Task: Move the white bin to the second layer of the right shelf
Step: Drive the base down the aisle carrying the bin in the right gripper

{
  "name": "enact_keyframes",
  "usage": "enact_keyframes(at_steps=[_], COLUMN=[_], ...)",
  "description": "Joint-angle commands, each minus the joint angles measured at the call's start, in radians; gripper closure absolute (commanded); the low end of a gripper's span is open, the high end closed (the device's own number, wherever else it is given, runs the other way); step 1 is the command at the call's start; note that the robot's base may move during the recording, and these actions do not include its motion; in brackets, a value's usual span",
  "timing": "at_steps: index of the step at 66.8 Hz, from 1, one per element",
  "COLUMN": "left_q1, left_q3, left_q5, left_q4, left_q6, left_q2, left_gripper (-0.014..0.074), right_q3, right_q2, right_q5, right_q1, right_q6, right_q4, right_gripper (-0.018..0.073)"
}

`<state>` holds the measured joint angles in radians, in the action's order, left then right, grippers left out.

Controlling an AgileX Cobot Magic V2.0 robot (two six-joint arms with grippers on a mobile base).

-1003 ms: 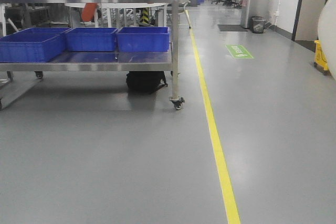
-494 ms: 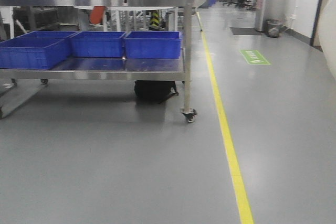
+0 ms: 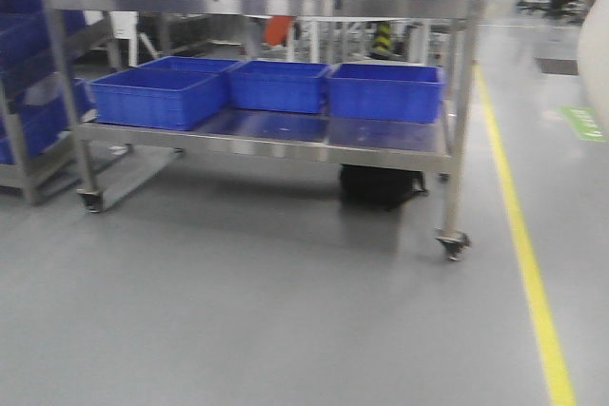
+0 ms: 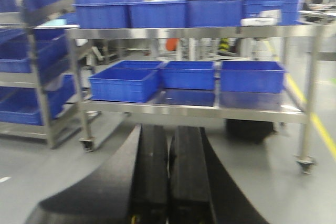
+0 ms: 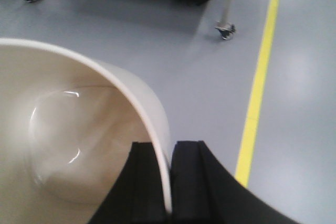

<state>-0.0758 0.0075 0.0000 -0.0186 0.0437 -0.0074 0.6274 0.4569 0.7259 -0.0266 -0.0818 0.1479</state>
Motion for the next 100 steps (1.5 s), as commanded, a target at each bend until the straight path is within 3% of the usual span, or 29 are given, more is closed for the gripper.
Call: enact_keyframes(at_steps=[1, 100], left_q1=[-0.004, -0.004], left_q3=[0.037, 0.037], left_q5=[-0.079, -0.079], left_q4=[-0.003, -0.003], left_q6=[-0.002, -0.002], left_q2=[-0.016, -0.016], left_gripper=[0.0512, 0.0512], right_q3=[0.029, 0.029], right_q2=[0.005, 0.005], right_q5=[-0.089, -0.089], right_q1=[-0.008, -0.008], right_q6=[-0.004, -0.004], right_q4=[0.017, 0.017], right_gripper=[0.0472, 0.0472])
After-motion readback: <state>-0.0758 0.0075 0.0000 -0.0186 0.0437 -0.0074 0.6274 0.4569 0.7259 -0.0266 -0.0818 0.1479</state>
